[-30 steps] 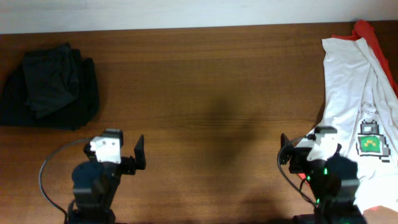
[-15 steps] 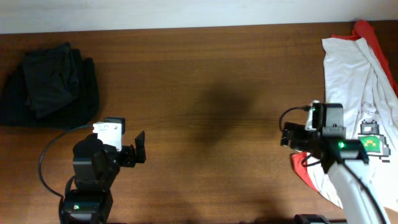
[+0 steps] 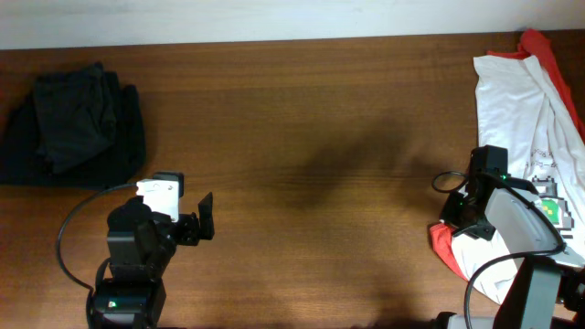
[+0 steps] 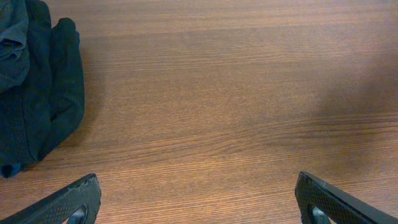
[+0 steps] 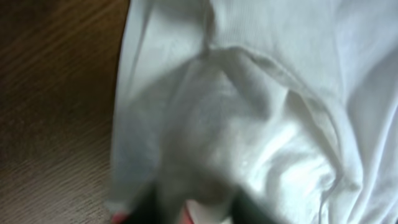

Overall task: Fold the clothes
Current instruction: 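Reach the right gripper to the white T-shirt and pinch it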

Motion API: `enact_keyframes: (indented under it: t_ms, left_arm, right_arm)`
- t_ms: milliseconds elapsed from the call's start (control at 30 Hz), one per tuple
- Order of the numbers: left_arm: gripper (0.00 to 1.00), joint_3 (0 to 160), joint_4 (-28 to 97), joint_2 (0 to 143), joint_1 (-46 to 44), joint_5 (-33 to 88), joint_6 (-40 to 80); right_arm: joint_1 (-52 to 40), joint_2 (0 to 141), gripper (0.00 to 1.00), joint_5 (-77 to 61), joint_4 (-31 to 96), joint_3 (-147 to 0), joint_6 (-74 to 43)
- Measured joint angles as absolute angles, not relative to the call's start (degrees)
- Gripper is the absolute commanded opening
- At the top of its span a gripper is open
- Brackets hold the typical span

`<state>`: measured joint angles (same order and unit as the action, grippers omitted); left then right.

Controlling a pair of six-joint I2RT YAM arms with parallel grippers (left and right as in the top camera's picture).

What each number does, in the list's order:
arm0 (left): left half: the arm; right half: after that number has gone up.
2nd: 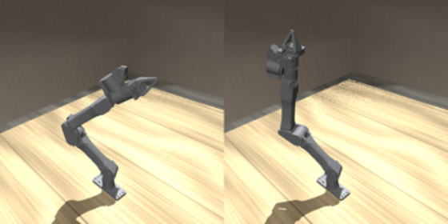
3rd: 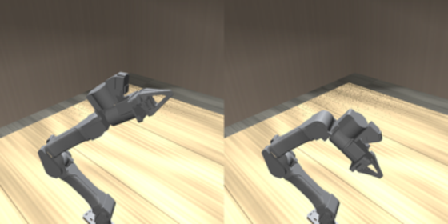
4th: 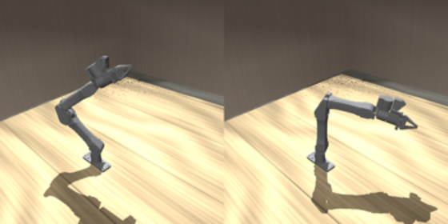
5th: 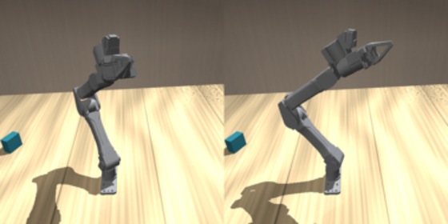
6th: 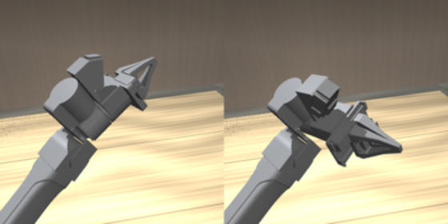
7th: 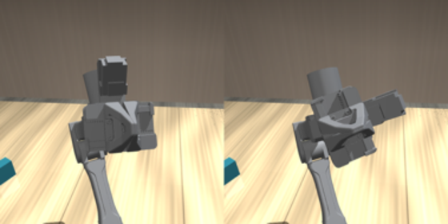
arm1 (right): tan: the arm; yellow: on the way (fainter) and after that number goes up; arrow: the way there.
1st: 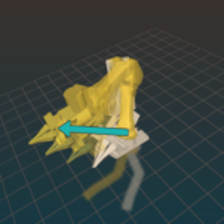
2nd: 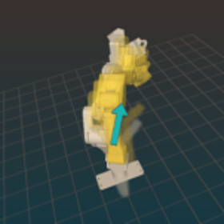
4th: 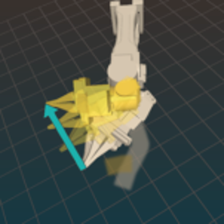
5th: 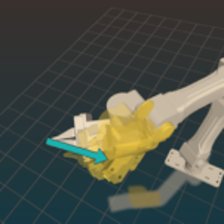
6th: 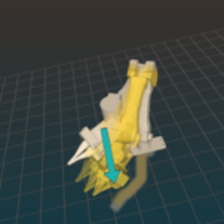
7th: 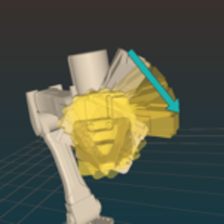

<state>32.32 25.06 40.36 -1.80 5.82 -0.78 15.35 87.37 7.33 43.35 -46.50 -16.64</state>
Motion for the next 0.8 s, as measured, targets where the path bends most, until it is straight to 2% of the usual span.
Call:
enact_keyframes:
  t_ms: [133,300,400,733,767,800]
  left_arm:
    - [0.99,32.32,25.06,40.36,-1.8,5.82,-0.78]
    - [0.99,32.34,25.1,40.36,-1.8,5.82,-0.78]
    - [0.99,32.36,25.08,40.36,-1.8,5.82,-0.78]
    - [0.99,32.36,25.1,40.36,-1.8,5.82,-0.78]
    - [0.99,32.36,25.1,40.36,-1.8,5.82,-0.78]
    - [0.99,32.36,25.1,40.36,-1.8,5.82,-0.78]
  right_arm:
    - [15.42,86.46,0.11,7.51,45.36,-48.73,-16.69]
    - [15.44,82.41,0.11,7.55,51.35,-58.63,-16.71]
    - [15.46,80.31,0.17,7.62,52.66,-62.67,-16.67]
    - [15.46,79.88,0.19,8.16,55.61,-63.4,-16.49]
    - [15.46,79.88,0.27,8.19,55.59,-63.4,-16.49]
    - [15.46,79.88,0.44,8.19,55.61,-63.4,-16.49]
